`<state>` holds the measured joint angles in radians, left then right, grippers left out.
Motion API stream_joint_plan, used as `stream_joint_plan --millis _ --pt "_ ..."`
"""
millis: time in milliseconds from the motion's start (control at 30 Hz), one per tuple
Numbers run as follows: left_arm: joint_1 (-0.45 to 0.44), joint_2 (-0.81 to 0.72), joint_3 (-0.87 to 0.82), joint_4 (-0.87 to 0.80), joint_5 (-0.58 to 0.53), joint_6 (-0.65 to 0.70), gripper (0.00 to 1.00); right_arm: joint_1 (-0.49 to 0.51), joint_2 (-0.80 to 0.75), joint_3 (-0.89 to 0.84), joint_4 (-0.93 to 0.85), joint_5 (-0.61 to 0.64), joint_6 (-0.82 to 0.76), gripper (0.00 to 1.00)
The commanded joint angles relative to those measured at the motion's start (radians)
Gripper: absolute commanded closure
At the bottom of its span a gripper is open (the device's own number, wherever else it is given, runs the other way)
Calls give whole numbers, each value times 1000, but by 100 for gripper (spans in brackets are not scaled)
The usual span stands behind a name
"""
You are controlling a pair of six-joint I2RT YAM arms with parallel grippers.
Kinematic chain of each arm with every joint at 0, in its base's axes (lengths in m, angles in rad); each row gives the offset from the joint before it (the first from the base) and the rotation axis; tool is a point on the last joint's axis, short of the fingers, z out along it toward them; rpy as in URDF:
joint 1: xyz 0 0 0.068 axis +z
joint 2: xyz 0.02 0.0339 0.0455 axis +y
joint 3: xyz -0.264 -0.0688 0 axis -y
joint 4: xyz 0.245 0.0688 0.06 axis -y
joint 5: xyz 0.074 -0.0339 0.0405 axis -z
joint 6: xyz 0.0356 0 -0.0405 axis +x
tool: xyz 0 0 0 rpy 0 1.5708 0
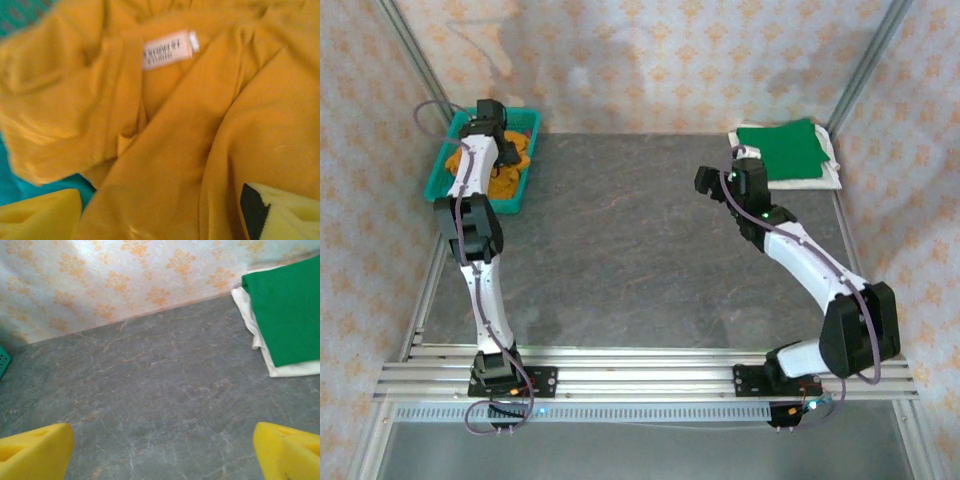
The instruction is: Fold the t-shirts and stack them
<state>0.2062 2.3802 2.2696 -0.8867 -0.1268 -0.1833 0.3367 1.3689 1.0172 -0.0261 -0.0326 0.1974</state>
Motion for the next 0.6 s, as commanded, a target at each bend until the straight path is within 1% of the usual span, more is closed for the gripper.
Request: stream_joint_plan --millis 0,33,67,133,167,200,267,333,467,567 --pt "30 13 87 -54 46 1 31 -1 -65 -37 -43 65 -32 7" --pt "33 21 90 -52 47 5 40 1 -75 -44 -42 67 -34 6" --pt "36 26 87 -42 49 11 51 0 -82 -50 -41 70 -36 6" --pt "45 31 84 -26 48 17 69 0 -90 -54 -37 76 -38 6" --pt "51 32 83 -22 60 18 77 0 -89 -52 -37 76 -36 6" --pt "55 29 84 -21 69 17 82 1 -88 -46 -38 74 -38 6" --pt "59 -1 70 -16 69 16 99 0 -83 -29 -40 65 -41 6" --pt "58 -79 6 25 77 8 100 0 -76 -12 -38 59 -39 6" --pt "51 -348 -217 190 82 -31 100 0 -62 19 -31 43 -26 6" --pt "30 -535 -295 251 76 -46 100 1 -56 32 -16 33 -7 7"
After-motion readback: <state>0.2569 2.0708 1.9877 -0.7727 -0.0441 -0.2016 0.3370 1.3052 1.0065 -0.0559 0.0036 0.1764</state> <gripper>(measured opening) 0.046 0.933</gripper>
